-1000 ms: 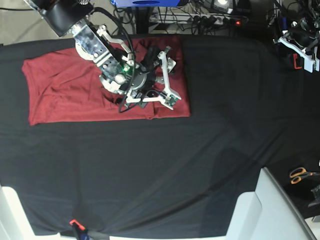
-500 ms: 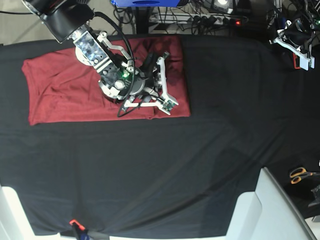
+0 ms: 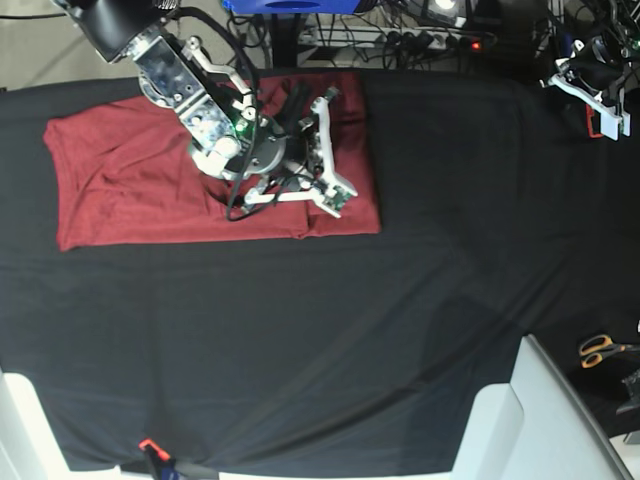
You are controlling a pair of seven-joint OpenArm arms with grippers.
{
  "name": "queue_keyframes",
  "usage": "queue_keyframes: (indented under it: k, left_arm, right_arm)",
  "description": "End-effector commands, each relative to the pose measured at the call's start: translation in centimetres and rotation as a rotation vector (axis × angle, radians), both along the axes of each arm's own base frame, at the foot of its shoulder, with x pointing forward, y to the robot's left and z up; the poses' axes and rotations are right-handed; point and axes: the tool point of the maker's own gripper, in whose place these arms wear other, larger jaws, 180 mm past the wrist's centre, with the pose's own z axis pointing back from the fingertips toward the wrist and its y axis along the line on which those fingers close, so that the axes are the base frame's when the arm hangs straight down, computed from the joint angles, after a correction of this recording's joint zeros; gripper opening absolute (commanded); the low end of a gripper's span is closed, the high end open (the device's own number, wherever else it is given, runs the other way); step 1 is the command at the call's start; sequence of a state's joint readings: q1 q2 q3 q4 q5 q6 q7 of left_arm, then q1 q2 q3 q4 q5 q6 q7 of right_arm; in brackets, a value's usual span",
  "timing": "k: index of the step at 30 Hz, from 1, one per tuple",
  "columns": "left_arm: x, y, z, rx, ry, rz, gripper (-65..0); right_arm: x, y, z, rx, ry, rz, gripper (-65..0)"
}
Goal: Fold the T-shirt properly
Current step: 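Raise the left gripper away and tuck the fold with the right gripper, then press and smooth the folded shirt's middle with the right gripper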
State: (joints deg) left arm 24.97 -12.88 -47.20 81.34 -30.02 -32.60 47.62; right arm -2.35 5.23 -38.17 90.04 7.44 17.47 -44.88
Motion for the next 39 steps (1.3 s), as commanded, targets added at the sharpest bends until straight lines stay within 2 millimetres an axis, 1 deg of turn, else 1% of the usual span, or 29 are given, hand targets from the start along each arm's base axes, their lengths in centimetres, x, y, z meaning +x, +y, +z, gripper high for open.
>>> queue_keyframes:
  k: [1, 6, 7, 9, 11, 13, 18, 22, 31, 35, 37, 39]
  left_arm:
    - [0.5, 0.8, 0.9, 0.025, -0.024, -0.007, -65.0]
    - [1.1, 1.1, 1.2, 0.035, -0.07, 0.002, -65.0]
    - [1.1, 1.1, 1.3, 0.036, -0.073, 0.002, -65.0]
    - [1.1, 1.1, 1.3, 0.036, -0.073, 0.002, -65.0]
    - [1.1, 1.1, 1.3, 0.036, -0.073, 0.002, -65.0]
    - [1.1, 1.1, 1.3, 0.036, -0.073, 0.002, -65.0]
    - [1.5, 1.0, 1.3, 0.035, -0.08, 0.001, -65.0]
    - [1.7, 1.0, 1.3, 0.033, -0.084, 0.003, -65.0]
    - [0.9, 1.0, 0.4, 0.012, -0.06, 0.022, -65.0]
    - [0.9, 1.0, 0.4, 0.012, -0.06, 0.022, -65.0]
    - [0.9, 1.0, 0.4, 0.012, -0.06, 0.022, -65.0]
    - [0.9, 1.0, 0.4, 0.012, -0.061, 0.022, -65.0]
  right_arm:
    - [0.8, -0.2, 1.1, 0.033, -0.028, -0.022, -64.7]
    - [1.3, -3.0, 1.7, 0.051, -0.031, -0.137, -64.5]
    - [1.4, -4.2, 1.5, 0.039, -0.033, -0.159, -64.5]
    - [1.4, -5.6, 1.4, 0.021, -0.036, -0.177, -64.5]
    - [1.3, -6.5, 1.3, 0.01, -0.037, -0.189, -64.5]
    - [1.0, -7.8, 1.1, -0.002, -0.032, -0.217, -64.5]
    - [0.8, -9.7, 1.2, -0.008, -0.03, -0.283, -64.5]
    - [0.4, -10.6, 0.8, -0.018, -0.016, -0.309, -64.5]
    - [0.2, -12.9, 0.3, -0.038, -0.003, -0.379, -64.4]
    - [-0.1, -13.9, 0.1, -0.046, 0.005, -0.409, -64.4]
    - [0.0, -14.2, 0.1, -0.048, 0.005, -0.417, -64.4]
    - [-0.5, -14.2, -0.2, -0.049, 0.016, -0.417, -64.4]
